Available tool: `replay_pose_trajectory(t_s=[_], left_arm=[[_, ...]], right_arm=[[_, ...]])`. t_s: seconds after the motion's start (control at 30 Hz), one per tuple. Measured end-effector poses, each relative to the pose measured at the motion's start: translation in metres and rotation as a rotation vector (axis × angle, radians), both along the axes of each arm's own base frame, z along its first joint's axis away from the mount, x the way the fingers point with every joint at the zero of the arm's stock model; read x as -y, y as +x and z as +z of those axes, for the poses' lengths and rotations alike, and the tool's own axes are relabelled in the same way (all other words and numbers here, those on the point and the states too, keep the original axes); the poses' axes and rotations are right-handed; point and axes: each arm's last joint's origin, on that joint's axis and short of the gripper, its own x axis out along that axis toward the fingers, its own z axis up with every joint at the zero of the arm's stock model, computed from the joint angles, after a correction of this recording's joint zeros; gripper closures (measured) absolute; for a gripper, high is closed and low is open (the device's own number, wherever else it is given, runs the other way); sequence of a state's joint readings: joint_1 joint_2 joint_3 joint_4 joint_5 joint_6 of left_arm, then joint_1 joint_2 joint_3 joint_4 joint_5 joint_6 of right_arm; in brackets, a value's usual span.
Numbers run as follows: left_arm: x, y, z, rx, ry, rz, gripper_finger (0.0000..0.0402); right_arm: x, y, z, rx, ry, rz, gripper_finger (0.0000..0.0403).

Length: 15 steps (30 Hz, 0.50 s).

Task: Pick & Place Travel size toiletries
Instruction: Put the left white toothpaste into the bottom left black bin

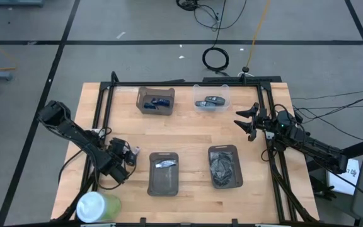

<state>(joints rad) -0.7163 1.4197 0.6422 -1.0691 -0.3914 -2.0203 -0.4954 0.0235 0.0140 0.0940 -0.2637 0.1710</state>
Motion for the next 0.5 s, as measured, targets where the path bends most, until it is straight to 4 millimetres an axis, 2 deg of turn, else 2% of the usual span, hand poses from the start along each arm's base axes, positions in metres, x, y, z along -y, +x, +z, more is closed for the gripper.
replay_pose_trajectory(t_s=[0.33,0.5], left_arm=[[-0.006,0.0,0.0,-0.194,-0.095,-0.054,0.016],[-0.012,0.004,0.0,-0.233,-0.137,-0.047,0.016]], right_arm=[[0.0,0.0,0.0,0.0,0.0,0.0,0.0187],[0.0,0.0,0.0,0.0,0.0,0.0,0.0185]])
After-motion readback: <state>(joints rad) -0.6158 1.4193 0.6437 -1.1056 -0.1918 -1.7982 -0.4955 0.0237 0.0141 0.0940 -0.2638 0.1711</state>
